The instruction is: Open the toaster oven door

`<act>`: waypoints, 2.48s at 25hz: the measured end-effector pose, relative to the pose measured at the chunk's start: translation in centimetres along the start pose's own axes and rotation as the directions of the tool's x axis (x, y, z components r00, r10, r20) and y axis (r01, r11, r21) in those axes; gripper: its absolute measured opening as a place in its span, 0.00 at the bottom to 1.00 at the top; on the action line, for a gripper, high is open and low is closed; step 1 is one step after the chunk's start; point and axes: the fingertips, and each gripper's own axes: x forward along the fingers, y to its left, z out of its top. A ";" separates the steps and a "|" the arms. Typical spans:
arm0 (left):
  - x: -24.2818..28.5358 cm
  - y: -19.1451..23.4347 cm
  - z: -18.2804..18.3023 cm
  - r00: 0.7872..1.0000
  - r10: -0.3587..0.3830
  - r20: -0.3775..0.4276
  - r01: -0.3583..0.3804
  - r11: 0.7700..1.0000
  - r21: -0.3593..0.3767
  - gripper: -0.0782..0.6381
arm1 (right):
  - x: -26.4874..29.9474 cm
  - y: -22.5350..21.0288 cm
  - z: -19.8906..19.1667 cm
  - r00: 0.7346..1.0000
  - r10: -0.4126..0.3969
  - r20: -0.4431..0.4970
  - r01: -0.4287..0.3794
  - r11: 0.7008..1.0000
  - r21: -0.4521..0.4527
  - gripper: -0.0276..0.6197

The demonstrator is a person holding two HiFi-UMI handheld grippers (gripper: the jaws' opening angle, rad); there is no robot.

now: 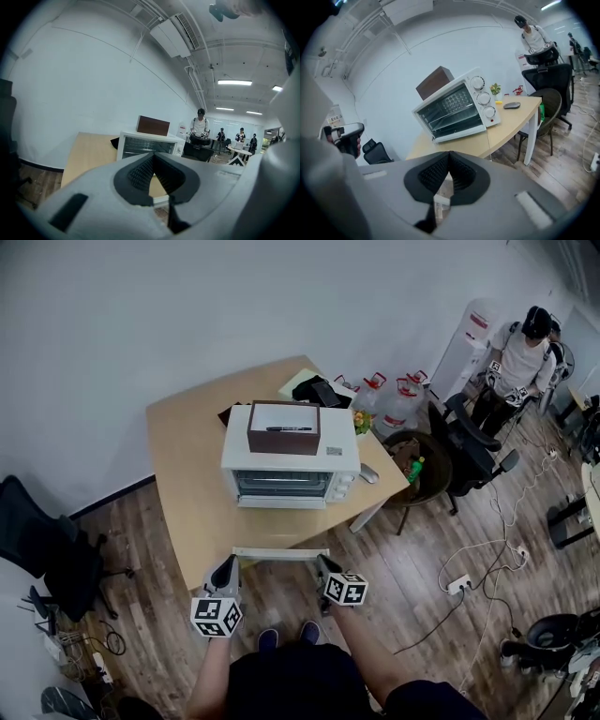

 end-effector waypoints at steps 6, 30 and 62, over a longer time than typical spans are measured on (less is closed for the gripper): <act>0.2 0.1 0.5 1.000 -0.010 0.004 0.010 1.000 0.021 0.10 | -2.0 1.7 2.9 0.995 -0.008 0.099 0.019 0.994 -0.104 0.05; 0.1 -0.3 -0.1 0.999 -0.035 -0.020 0.037 0.990 0.135 0.10 | -7.7 4.4 7.0 0.941 -0.076 0.330 0.173 0.946 -0.274 0.05; 0.5 -2.0 -2.0 0.995 -0.069 -0.066 0.078 0.985 0.151 0.10 | -8.6 4.1 4.8 0.957 -0.087 0.278 0.173 0.938 -0.301 0.05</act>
